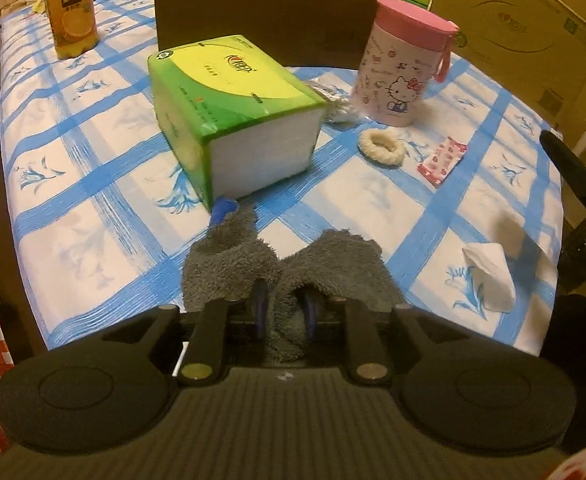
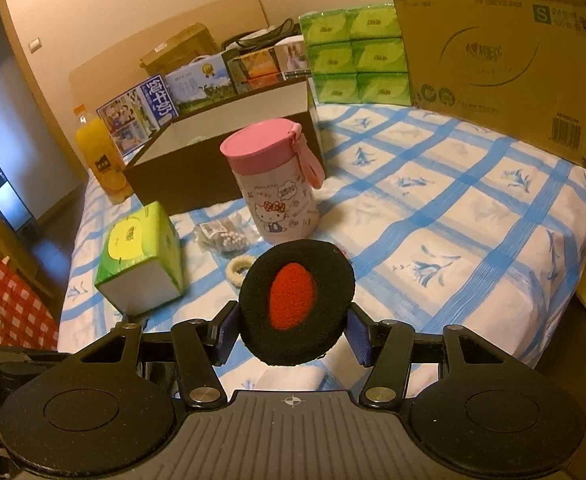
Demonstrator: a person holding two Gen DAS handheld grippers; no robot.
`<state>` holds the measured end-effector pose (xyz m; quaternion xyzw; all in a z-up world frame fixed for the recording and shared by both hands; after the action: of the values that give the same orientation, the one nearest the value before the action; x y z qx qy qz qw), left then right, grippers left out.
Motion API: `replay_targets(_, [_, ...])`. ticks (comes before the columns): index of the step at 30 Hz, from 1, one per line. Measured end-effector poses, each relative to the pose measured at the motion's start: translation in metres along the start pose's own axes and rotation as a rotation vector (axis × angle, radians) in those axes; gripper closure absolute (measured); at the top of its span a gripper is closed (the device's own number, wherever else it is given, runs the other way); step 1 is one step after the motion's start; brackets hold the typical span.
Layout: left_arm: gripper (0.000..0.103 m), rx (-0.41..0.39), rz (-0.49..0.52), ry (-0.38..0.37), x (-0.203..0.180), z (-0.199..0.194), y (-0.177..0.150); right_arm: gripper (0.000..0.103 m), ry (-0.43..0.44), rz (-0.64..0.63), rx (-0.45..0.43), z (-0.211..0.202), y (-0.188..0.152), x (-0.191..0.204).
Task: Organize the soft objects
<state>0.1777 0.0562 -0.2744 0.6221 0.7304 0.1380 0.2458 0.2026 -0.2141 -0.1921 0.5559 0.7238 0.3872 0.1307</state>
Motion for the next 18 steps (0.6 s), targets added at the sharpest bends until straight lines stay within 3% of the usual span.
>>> replay_targets(2, [0.083,0.008,-0.013,0.001,0.000,0.001,0.002,0.047,-0.001,0.002,0.006,0.002,-0.002,0.000])
replay_targets(5, [0.061,0.006,-0.022,0.021,0.002,-0.002,0.003,0.047,0.000,0.006,0.016,0.005,-0.005,0.000])
replay_targets(7, [0.060,-0.006,-0.016,0.064,0.006,-0.005,0.004,0.047,0.004,0.006,0.024,0.008,-0.007,0.001])
replay_targets(11, [0.038,0.002,-0.054,0.069,0.016,-0.002,0.002,0.047,0.014,0.009,0.035,0.013,-0.010,0.004])
replay_targets(15, [0.034,0.029,-0.142,0.044,0.030,0.009,0.002,0.047,0.020,0.012,0.040,0.014,-0.012,0.005])
replay_targets(18, [0.039,0.041,-0.186,0.002,0.031,0.016,0.002,0.047,0.014,0.020,0.049,0.016,-0.013,0.003])
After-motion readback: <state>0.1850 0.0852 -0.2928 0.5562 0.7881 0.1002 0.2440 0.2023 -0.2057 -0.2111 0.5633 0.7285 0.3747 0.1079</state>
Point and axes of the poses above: each gripper's, at about its wrist camera, not at the fingertips, and z roughly the way its jaws point, x to its left, y to its top, the point moved 8 cm from there along z, roughly the way its jaws point, and after that the axes turned 8 degrees about -z, right-handed, at the moved point
